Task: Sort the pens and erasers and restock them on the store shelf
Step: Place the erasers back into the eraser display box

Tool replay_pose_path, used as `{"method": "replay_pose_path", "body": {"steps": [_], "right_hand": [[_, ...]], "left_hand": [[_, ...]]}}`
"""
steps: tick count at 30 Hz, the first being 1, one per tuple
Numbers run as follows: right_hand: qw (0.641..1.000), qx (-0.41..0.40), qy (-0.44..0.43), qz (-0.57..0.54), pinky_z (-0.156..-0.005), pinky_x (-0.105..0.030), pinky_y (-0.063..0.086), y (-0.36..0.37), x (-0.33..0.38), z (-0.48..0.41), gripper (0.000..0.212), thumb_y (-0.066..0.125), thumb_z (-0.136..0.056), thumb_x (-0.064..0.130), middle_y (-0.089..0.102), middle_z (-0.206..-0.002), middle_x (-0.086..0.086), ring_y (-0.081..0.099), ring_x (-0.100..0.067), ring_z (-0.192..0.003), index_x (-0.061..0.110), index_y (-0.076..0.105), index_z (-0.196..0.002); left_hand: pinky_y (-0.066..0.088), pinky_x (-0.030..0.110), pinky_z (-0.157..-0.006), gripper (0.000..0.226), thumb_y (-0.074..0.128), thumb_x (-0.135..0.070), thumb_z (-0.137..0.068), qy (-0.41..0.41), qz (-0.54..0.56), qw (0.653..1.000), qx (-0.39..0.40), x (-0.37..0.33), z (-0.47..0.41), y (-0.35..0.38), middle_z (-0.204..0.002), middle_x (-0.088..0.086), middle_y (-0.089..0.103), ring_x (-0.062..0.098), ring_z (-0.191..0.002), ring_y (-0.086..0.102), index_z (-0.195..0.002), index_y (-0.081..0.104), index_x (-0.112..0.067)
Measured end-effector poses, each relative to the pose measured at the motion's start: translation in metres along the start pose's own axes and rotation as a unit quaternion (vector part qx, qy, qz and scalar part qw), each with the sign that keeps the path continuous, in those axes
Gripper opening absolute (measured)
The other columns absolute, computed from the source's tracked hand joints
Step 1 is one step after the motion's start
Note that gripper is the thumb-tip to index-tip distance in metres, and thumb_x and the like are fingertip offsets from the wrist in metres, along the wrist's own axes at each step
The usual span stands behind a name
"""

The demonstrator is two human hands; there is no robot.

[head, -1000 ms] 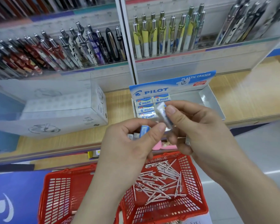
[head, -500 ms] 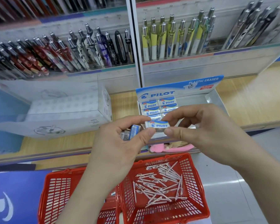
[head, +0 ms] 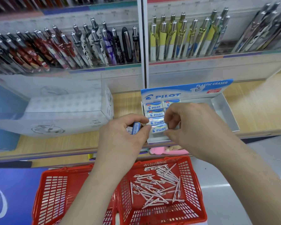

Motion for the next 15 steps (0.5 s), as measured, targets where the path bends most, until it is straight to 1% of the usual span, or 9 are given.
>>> {"method": "replay_pose_path", "body": {"steps": [3,7,10,11,12,13,14,15], "right_hand": [[0.999,0.007,-0.005,0.034,-0.071,-0.035,0.053,0.001,0.004,-0.002,0.007,0.067,-0.076,0.028,0.065,-0.079,0.008,0.061,-0.017,-0.079,0.026,0.06,-0.077],[0.999,0.011,-0.003,0.051,-0.068,-0.031,0.052,0.001,0.006,-0.004,0.007,0.067,-0.078,0.03,0.066,-0.079,0.007,0.06,-0.017,-0.078,0.028,0.062,-0.073],[0.999,0.022,-0.007,0.037,-0.069,-0.032,0.052,-0.001,0.002,-0.005,0.013,0.066,-0.079,0.037,0.066,-0.077,0.009,0.061,-0.014,-0.077,0.026,0.064,-0.074],[0.999,0.02,-0.014,0.026,-0.068,-0.032,0.052,-0.004,0.0,-0.004,0.014,0.065,-0.08,0.039,0.066,-0.075,0.009,0.06,-0.011,-0.075,0.026,0.064,-0.075],[1.0,0.017,-0.021,0.005,-0.066,-0.031,0.051,-0.007,-0.002,-0.003,0.014,0.065,-0.081,0.04,0.066,-0.072,0.01,0.059,-0.008,-0.071,0.027,0.065,-0.075],[0.999,0.013,-0.029,-0.041,-0.063,-0.028,0.05,-0.011,-0.002,0.0,0.012,0.066,-0.081,0.039,0.065,-0.07,0.01,0.058,-0.006,-0.066,0.028,0.065,-0.076],[0.993,0.02,-0.033,-0.114,-0.059,-0.024,0.049,-0.015,-0.001,0.002,0.008,0.068,-0.08,0.037,0.065,-0.068,0.01,0.057,-0.006,-0.062,0.029,0.066,-0.079],[0.978,0.04,-0.034,-0.203,-0.054,-0.021,0.048,-0.018,0.001,0.006,0.008,0.071,-0.078,0.034,0.064,-0.07,0.009,0.056,-0.007,-0.057,0.032,0.066,-0.084]], "left_hand": [[0.037,0.004,-0.048,0.013,0.076,-0.017,-0.075,-0.006,0.009,1.0,-0.004,0.002,-0.001,0.002,-0.061,-0.016,0.065,-0.004,-0.051,0.059,-0.074,0.072,-0.028],[0.038,0.005,-0.049,0.011,0.076,-0.019,-0.074,-0.013,0.003,1.0,-0.012,0.007,-0.002,0.003,-0.064,-0.019,0.065,-0.001,-0.052,0.059,-0.075,0.073,-0.029],[0.039,0.004,-0.053,0.01,0.074,-0.021,-0.078,0.001,-0.001,1.0,-0.005,0.004,-0.001,0.002,-0.07,-0.021,0.065,-0.006,-0.057,0.059,-0.075,0.07,-0.029],[0.04,0.004,-0.054,0.01,0.072,-0.022,-0.08,0.008,0.005,1.0,-0.004,0.002,0.0,0.001,-0.072,-0.019,0.066,-0.007,-0.059,0.06,-0.076,0.069,-0.031],[0.041,0.005,-0.055,0.007,0.07,-0.026,-0.082,0.012,0.019,1.0,-0.006,0.001,0.002,0.0,-0.072,-0.015,0.067,-0.007,-0.059,0.06,-0.079,0.068,-0.032],[0.043,0.009,-0.055,0.002,0.067,-0.031,-0.083,0.007,0.048,0.999,-0.004,-0.001,0.003,-0.001,-0.07,-0.009,0.067,-0.003,-0.057,0.06,-0.083,0.068,-0.032],[0.045,0.014,-0.053,0.009,0.064,-0.037,-0.083,-0.005,0.086,0.996,-0.002,-0.004,0.005,-0.002,-0.068,-0.004,0.067,0.001,-0.054,0.06,-0.088,0.067,-0.032],[0.046,0.021,-0.049,0.018,0.061,-0.043,-0.081,-0.028,0.135,0.99,0.004,-0.008,0.008,-0.003,-0.066,0.001,0.066,0.006,-0.05,0.059,-0.093,0.067,-0.031]]}}
Point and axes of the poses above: each hand's wrist, its own z-axis away from the middle knuckle, its own y-axis out of the palm, x = y × z, the point moved 1 cm from there along -z, towards the middle knuckle
